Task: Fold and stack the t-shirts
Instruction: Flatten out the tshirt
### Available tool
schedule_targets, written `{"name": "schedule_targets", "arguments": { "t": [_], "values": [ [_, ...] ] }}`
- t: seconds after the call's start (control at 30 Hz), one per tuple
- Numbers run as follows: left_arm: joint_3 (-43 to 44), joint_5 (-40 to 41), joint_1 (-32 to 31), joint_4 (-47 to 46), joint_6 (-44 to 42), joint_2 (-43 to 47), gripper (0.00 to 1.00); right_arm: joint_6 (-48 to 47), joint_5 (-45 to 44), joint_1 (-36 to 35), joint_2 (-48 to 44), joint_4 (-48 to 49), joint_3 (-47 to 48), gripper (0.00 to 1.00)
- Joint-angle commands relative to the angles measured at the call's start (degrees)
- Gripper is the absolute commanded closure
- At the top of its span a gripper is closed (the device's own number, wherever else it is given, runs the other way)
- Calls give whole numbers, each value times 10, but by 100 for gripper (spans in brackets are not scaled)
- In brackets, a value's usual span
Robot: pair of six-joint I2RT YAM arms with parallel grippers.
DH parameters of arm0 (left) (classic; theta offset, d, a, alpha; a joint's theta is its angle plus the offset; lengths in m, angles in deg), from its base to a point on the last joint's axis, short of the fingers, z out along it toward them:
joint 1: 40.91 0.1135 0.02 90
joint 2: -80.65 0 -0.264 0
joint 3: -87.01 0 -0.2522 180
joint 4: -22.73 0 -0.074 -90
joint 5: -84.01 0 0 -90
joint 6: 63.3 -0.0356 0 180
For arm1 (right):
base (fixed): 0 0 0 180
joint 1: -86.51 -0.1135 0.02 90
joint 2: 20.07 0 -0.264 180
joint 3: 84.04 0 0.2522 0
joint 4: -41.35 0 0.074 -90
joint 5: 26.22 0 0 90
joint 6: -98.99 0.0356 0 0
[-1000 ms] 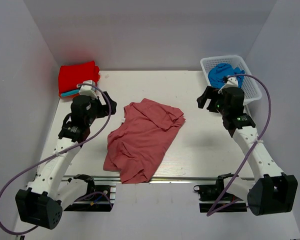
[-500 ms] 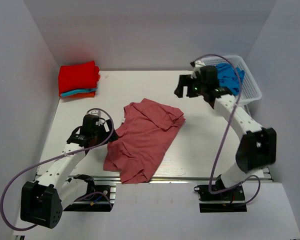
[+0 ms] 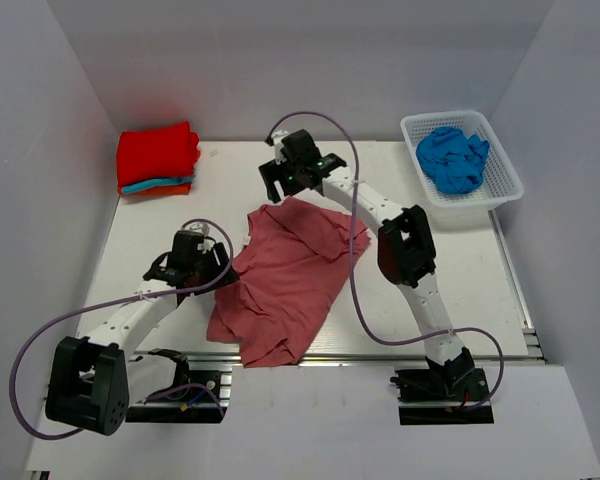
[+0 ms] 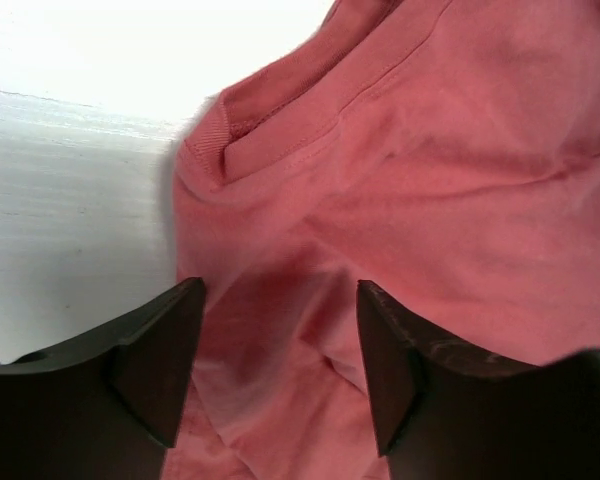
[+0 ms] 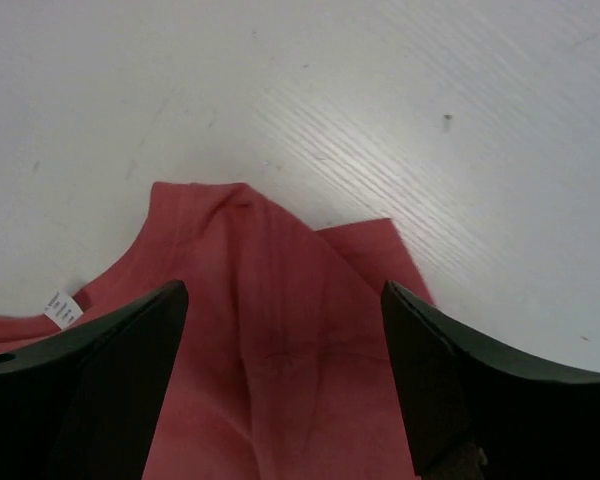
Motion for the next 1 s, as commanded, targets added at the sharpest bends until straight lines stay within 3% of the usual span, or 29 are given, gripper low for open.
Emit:
{"name": "schedule_targets", "arguments": {
  "t": [0.0, 0.03, 0.3, 0.4, 0.57, 0.67, 0.77, 0.83, 0.97],
  "values": [
    [-2, -2, 2, -17, -13, -11, 29, -14, -16, -29, -5, 37, -5, 18],
    [-2, 3, 2, -17, -18, -11, 31, -16, -15, -43, 1, 76, -16, 22],
    [-2, 71, -4, 36, 5, -8, 32, -28, -23, -79, 65, 86, 23, 26],
    [3, 82, -4, 41, 12, 20, 26, -6, -50, -84, 77, 91, 22, 33],
    [-16, 82, -4, 22, 12, 31, 23, 16, -39, -89, 96, 96, 22, 35],
    [-16, 76, -4, 11, 5, 1, 23, 22, -37, -92, 105, 101, 23, 41],
    [-16, 63, -4, -9, 0, -27, 25, 22, -39, -96, 113, 108, 25, 54],
    [-16, 50, -4, -27, 0, -39, 32, 20, -42, -98, 116, 112, 24, 65],
    [-16, 27, -4, -49, 0, -52, 55, 8, -58, -106, 109, 122, 23, 73]
  ]
}}
